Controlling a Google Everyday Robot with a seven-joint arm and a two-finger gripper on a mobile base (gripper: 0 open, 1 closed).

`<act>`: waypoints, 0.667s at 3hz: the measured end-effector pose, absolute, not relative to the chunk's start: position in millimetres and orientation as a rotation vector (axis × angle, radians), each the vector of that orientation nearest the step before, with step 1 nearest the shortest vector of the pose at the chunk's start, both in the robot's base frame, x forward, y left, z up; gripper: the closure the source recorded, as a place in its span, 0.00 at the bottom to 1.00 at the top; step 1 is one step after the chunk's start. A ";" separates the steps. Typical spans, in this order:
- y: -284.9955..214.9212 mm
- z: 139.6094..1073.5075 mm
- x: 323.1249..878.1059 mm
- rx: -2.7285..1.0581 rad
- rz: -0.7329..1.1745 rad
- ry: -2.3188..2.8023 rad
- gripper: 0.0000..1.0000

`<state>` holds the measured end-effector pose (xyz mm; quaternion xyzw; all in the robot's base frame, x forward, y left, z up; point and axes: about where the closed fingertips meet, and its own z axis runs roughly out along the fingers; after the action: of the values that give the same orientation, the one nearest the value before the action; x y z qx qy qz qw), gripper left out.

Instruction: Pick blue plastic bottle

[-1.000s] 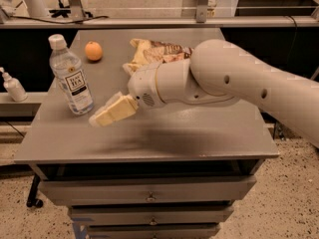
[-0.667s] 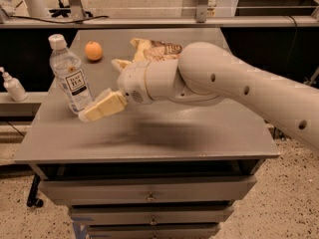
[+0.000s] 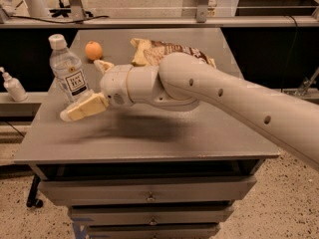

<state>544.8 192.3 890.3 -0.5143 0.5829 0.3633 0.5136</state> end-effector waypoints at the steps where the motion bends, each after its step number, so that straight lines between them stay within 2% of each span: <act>1: 211.1 883.5 548.9 -1.223 0.913 1.372 0.11; 2: 220.4 880.8 550.9 -1.204 0.935 1.348 0.27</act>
Offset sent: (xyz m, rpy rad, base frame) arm 0.0110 0.0351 -0.0133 0.1101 -0.0009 0.0271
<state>550.9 220.4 880.8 -0.5034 0.5635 0.3909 0.5255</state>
